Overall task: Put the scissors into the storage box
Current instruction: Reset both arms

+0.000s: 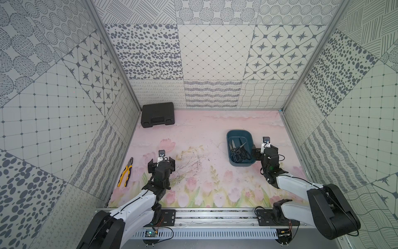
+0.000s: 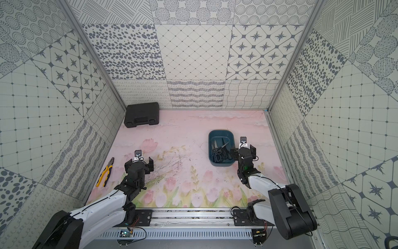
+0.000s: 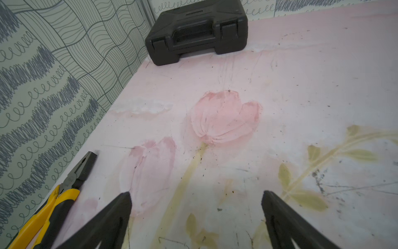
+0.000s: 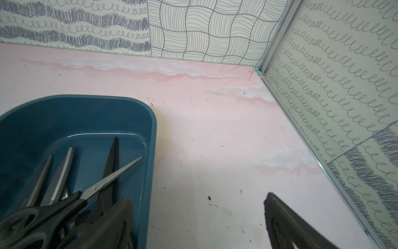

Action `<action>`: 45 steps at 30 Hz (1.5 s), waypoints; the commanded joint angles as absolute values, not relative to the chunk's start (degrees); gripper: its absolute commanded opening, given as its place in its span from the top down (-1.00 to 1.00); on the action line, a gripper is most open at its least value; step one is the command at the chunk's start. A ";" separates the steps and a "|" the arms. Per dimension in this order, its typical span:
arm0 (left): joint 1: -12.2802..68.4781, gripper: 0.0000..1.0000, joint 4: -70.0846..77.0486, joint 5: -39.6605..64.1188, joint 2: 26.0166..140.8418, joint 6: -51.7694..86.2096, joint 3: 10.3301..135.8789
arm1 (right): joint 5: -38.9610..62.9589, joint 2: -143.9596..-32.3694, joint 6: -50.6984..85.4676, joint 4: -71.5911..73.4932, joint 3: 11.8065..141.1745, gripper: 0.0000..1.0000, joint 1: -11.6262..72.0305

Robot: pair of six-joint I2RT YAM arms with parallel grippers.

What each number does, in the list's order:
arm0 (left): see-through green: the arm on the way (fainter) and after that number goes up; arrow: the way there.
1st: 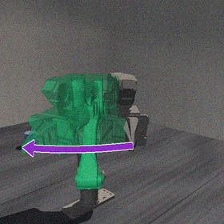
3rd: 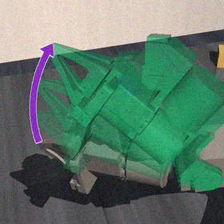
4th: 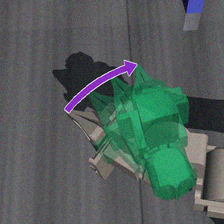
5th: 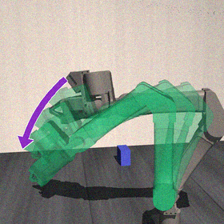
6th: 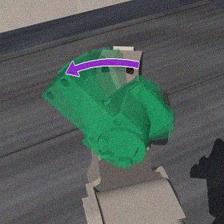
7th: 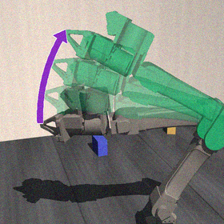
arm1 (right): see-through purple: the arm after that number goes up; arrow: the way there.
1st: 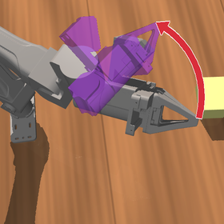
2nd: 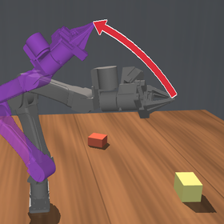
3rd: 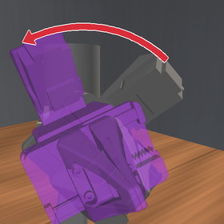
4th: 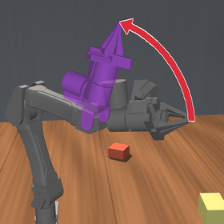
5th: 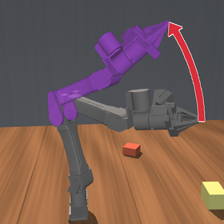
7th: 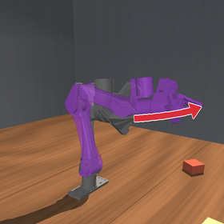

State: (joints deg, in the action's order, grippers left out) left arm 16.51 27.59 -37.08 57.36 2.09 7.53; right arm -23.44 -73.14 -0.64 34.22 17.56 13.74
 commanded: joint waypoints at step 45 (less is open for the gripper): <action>0.00 -0.99 48.17 2.37 89.86 4.22 23.38 | 1.89 -89.18 1.44 47.29 23.95 -0.93 1.35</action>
State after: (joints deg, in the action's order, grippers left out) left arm 0.56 50.43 -1.04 89.60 2.83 22.81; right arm 0.97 -89.91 0.64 46.78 23.51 1.37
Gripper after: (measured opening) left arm 0.993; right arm 0.966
